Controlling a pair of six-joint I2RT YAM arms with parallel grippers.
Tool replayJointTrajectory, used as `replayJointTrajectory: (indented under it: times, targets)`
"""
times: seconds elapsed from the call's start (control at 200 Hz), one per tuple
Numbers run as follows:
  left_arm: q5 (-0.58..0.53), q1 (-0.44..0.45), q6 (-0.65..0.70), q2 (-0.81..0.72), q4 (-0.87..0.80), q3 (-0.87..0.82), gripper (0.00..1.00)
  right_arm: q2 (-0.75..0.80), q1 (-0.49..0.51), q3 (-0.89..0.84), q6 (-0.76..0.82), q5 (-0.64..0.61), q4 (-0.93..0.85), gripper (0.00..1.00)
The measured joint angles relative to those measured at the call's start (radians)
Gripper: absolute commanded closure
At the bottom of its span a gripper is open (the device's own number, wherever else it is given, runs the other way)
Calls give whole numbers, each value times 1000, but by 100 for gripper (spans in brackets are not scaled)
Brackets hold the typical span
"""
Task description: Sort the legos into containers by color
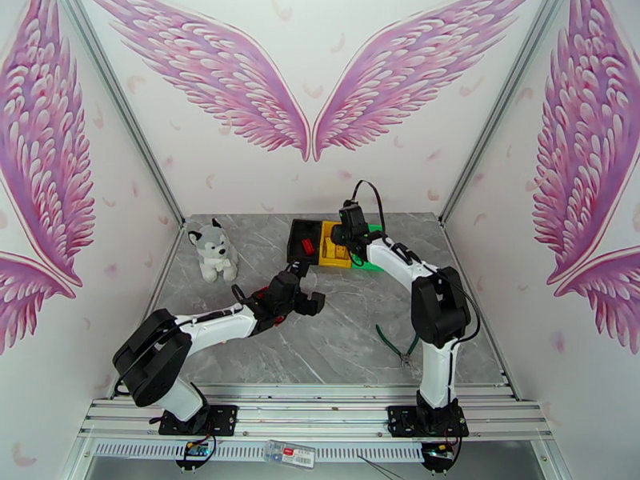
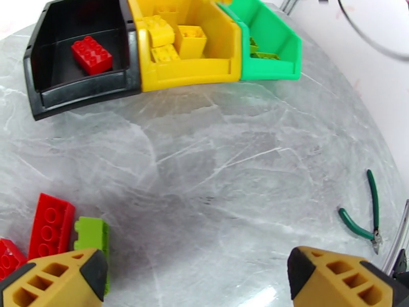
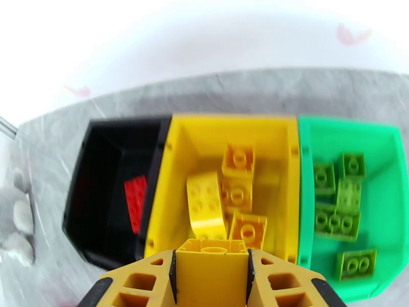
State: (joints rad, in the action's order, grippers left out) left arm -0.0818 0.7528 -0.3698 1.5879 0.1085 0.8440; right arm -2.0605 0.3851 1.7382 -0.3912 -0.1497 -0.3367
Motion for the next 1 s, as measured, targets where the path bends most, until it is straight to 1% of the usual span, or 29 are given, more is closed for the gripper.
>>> replayJointTrajectory:
  times: [0.08,0.165,0.215,0.305,0.44,0.625,0.845,0.945,1.0]
  targets:
    - [-19,0,5,-16,-3,0,1,-43,-6,79,1,3,-39,39]
    - [-36,0,8,-40,-2,-3,1,-54,-10,97,9,10,-66,32]
    - [-44,-2,10,-57,1,-8,1,-54,-10,91,10,15,-74,30]
    - [-56,-6,10,-83,5,-22,1,-41,-9,44,8,28,-64,27]
    - [-68,-23,6,-100,16,-47,1,20,5,-98,1,42,-43,22]
    - [-64,-72,-25,-111,32,-80,1,127,64,-291,-8,57,35,22]
    - [-30,-164,-84,-140,70,-134,1,193,174,-439,-31,82,140,25]
    - [-15,-197,-110,-150,85,-152,1,194,230,-487,-45,99,175,28]
    - [-9,-208,-121,-154,90,-159,1,194,256,-507,-55,107,188,32]
